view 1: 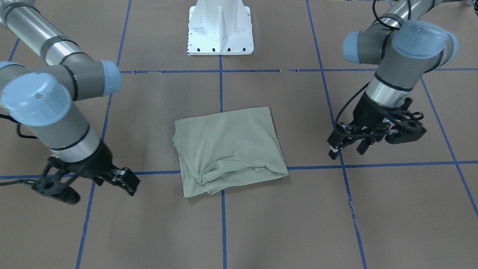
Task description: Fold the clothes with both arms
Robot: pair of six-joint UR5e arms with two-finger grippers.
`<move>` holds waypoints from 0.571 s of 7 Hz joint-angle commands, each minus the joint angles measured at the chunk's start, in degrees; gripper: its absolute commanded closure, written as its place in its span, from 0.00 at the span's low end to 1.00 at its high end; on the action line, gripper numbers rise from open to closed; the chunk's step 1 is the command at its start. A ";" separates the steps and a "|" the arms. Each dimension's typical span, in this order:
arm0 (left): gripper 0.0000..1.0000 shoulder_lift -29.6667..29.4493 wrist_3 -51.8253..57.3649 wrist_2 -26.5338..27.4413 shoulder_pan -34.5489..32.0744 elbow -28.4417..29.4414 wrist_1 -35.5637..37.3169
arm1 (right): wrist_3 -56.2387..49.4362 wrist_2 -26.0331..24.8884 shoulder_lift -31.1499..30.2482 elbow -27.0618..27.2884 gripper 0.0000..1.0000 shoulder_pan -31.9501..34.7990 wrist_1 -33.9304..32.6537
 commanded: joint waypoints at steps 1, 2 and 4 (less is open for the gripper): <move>0.00 9.02 23.83 -1.56 -5.97 -7.20 4.18 | -26.42 2.51 -6.73 8.90 0.00 5.68 -16.14; 0.00 10.26 29.77 -1.56 -7.91 -7.47 7.26 | -37.07 2.68 -8.14 9.27 0.00 9.17 -20.23; 0.00 16.84 35.69 -1.91 -8.54 -10.71 7.82 | -54.06 4.60 -13.76 10.85 0.00 13.84 -20.45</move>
